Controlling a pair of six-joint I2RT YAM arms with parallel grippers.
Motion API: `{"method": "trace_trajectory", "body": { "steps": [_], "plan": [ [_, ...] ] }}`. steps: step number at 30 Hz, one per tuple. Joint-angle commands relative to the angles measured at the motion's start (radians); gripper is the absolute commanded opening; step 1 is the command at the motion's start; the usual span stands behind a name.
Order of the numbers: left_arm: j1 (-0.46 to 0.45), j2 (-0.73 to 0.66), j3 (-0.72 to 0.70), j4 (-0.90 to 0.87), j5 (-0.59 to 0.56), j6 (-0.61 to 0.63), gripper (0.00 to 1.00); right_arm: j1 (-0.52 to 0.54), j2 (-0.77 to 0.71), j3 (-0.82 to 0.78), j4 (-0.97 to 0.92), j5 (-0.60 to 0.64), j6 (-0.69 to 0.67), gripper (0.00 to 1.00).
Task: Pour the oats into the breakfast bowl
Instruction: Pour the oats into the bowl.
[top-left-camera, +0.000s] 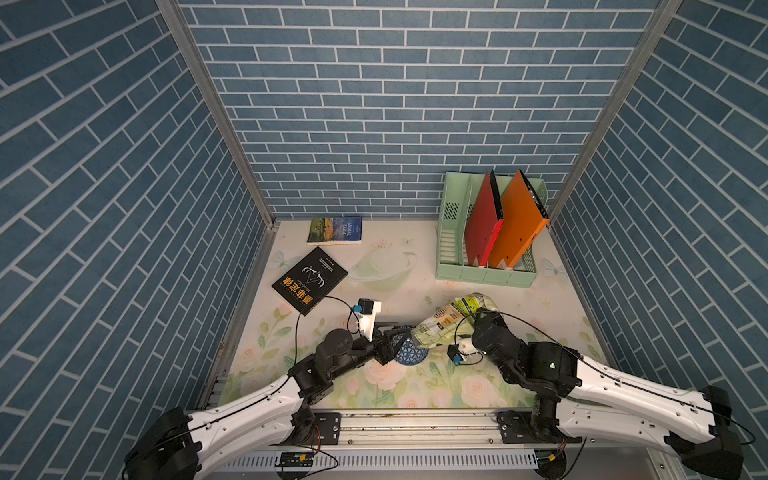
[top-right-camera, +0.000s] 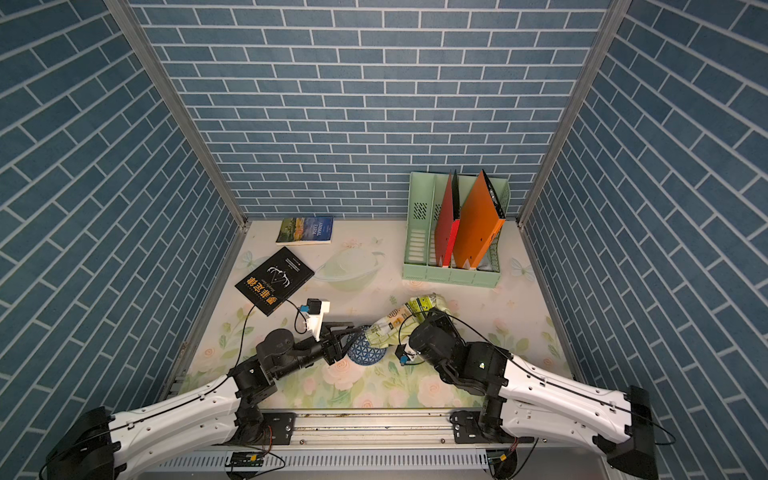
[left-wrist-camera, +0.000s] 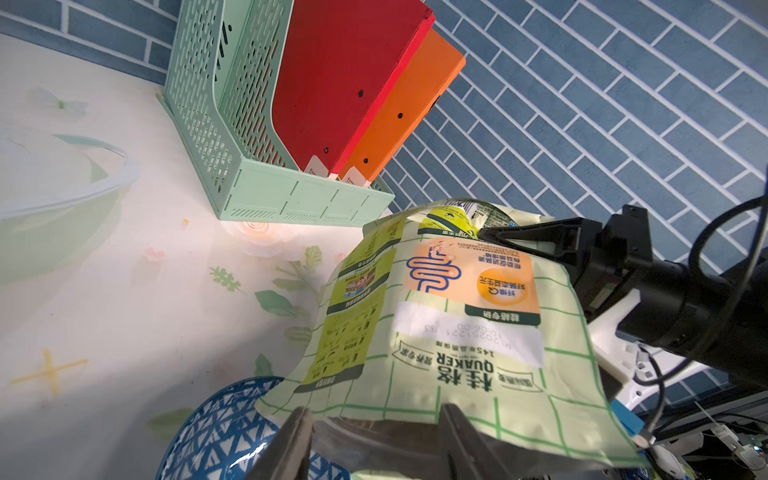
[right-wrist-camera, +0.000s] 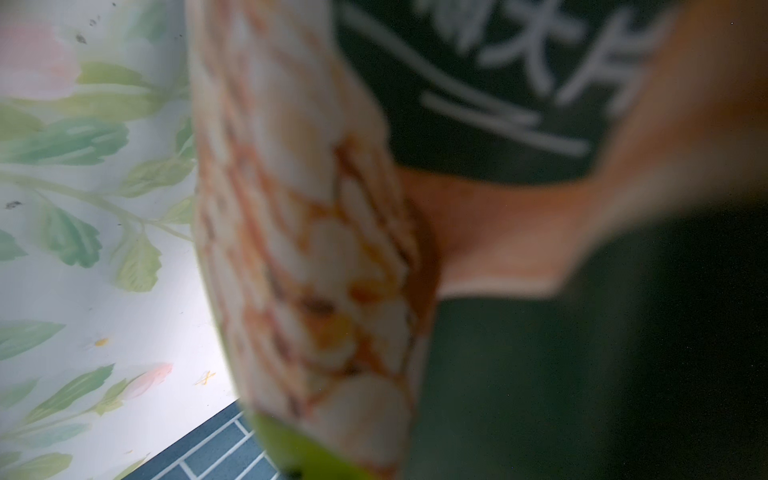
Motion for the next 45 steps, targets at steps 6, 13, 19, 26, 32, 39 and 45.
{"method": "trace_trajectory", "body": {
  "steps": [6,13,19,26,32,39,45],
  "plan": [
    [-0.005,-0.046,-0.023,-0.002,-0.004,-0.003,0.56,0.009,-0.061,0.005,0.161,0.103,-0.014,0.00],
    [-0.004,-0.056,-0.022,0.005,-0.056,-0.020,0.58,0.022,-0.084,-0.018,0.196,0.102,-0.040,0.00],
    [-0.004,-0.072,-0.036,0.014,-0.122,-0.041,0.59,0.047,-0.114,-0.054,0.267,0.106,-0.087,0.00],
    [-0.005,-0.086,-0.057,0.040,-0.181,-0.071,0.59,0.074,-0.122,-0.090,0.326,0.125,-0.136,0.00],
    [-0.004,-0.055,-0.061,0.063,-0.188,-0.083,0.59,0.083,-0.128,-0.138,0.418,0.142,-0.203,0.00],
    [-0.004,-0.013,-0.065,0.108,-0.179,-0.097,0.59,0.090,-0.140,-0.181,0.520,0.165,-0.261,0.00],
    [-0.005,0.005,-0.067,0.123,-0.181,-0.102,0.59,0.098,-0.141,-0.192,0.544,0.172,-0.283,0.00]
  ]
}}
